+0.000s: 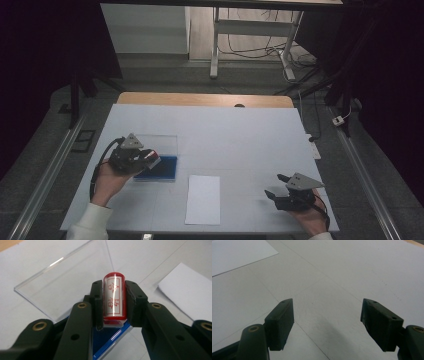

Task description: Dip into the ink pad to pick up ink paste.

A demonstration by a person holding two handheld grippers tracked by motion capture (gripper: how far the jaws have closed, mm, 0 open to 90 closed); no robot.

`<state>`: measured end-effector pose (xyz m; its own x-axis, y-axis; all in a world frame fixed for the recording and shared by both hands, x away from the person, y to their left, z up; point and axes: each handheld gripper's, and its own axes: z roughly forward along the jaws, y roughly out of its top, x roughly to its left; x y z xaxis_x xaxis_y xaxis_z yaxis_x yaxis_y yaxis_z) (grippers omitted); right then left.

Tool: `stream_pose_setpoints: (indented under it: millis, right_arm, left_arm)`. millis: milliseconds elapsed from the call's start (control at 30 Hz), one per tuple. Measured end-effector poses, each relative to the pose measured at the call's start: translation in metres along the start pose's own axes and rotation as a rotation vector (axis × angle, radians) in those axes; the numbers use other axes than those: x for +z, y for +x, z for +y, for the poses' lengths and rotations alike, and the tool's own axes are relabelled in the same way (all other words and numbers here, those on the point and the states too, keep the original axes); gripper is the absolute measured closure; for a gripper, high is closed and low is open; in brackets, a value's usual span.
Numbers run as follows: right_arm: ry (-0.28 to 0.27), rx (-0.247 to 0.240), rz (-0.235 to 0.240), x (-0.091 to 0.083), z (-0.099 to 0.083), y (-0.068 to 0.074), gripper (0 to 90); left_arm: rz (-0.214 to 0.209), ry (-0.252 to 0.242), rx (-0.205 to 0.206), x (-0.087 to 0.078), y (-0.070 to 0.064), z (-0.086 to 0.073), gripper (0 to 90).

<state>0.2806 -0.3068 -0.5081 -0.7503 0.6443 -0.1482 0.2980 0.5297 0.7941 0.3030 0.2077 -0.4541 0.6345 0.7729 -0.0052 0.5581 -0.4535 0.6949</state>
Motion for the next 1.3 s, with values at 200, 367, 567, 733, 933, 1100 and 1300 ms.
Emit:
stream_pose_setpoints:
  millis: [200,367,567,733,933,1100,1300]
  right_arm:
    - [0.003,-0.003,0.001,0.000,0.000,0.000,26.3]
    - [0.004,-0.003,0.001,0.000,-0.001,0.000,26.3]
    - [0.005,0.000,0.002,0.000,-0.001,0.000,26.3]
    - [0.005,-0.002,0.002,0.000,-0.001,-0.001,26.3]
    - [0.005,0.003,0.003,0.000,-0.001,-0.001,26.3]
    - [0.005,0.003,0.003,0.000,-0.001,-0.001,26.4]
    - [0.005,0.001,-0.001,0.000,-0.001,-0.001,26.4]
  left_arm:
    - [0.005,0.024,-0.003,0.007,0.002,-0.003,70.0]
    - [0.009,0.049,-0.006,0.014,0.004,-0.006,70.0]
    - [0.018,0.065,-0.004,0.019,0.005,-0.008,69.9]
    - [0.024,0.079,-0.005,0.023,0.006,-0.010,70.0]
    - [0.033,0.092,-0.003,0.027,0.007,-0.011,70.0]
    - [0.036,0.102,-0.001,0.030,0.007,-0.013,70.0]
    - [0.043,0.123,-0.001,0.035,0.008,-0.015,69.9]
